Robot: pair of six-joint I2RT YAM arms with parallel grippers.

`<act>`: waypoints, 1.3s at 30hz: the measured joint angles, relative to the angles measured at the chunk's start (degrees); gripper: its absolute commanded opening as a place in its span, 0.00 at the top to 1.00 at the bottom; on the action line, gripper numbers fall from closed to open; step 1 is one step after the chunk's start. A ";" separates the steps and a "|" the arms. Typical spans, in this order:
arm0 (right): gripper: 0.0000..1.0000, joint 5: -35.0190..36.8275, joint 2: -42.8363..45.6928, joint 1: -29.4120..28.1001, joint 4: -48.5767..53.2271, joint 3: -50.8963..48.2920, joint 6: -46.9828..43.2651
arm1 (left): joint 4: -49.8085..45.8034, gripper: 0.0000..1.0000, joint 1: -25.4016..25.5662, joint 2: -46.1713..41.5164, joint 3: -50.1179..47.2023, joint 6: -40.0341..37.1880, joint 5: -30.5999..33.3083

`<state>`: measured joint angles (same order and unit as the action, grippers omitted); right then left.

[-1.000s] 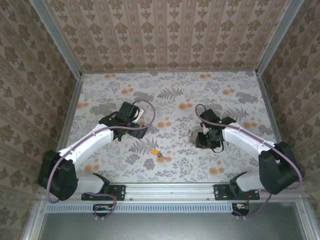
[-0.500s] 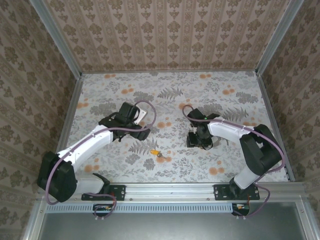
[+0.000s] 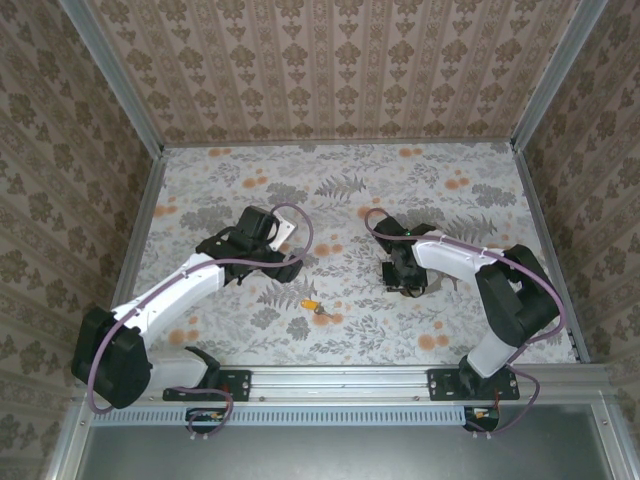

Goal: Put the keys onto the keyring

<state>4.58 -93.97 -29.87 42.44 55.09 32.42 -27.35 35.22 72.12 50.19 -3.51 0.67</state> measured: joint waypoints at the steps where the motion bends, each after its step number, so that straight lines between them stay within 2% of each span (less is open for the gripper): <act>1: 0.71 0.00 0.17 0.09 0.00 0.00 0.04 | 0.00 0.00 0.00 0.00 0.00 0.00 -0.07; 9: 0.68 -0.70 1.38 3.98 0.26 -0.02 1.68 | 0.00 0.00 0.00 -0.61 0.00 -0.02 -0.59; 14: 0.67 -5.57 6.97 6.91 0.13 -0.33 7.96 | 0.00 0.00 0.04 -0.61 0.00 -0.04 -1.20; 18: 0.69 -10.27 11.82 7.21 -1.49 -1.27 18.08 | 0.00 0.00 0.04 -0.63 0.00 -0.24 -2.21; 23: 0.77 -17.81 13.97 7.19 -12.70 -11.06 35.98 | 1.75 0.00 0.07 -2.43 -1.68 -1.36 -3.37; 25: 0.79 -18.69 14.56 7.04 -14.16 -14.88 43.04 | 3.76 0.00 0.20 -4.79 -4.22 -3.30 -5.25; 28: 0.82 -18.56 15.39 6.93 -13.42 -15.47 50.77 | 6.86 0.00 0.92 -9.07 -8.76 -6.45 -7.89; 34: 0.80 -18.95 15.26 6.56 -15.37 -14.49 61.13 | 12.92 0.00 1.64 -17.62 -16.04 -11.69 -11.37; 39: 0.79 -18.27 13.51 6.45 -16.15 -13.31 65.44 | 15.15 0.00 2.34 -18.97 -16.52 -13.64 -12.00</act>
<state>-13.69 -80.47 -23.42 26.28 41.78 97.86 -12.21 37.56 53.15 33.67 -17.15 -11.33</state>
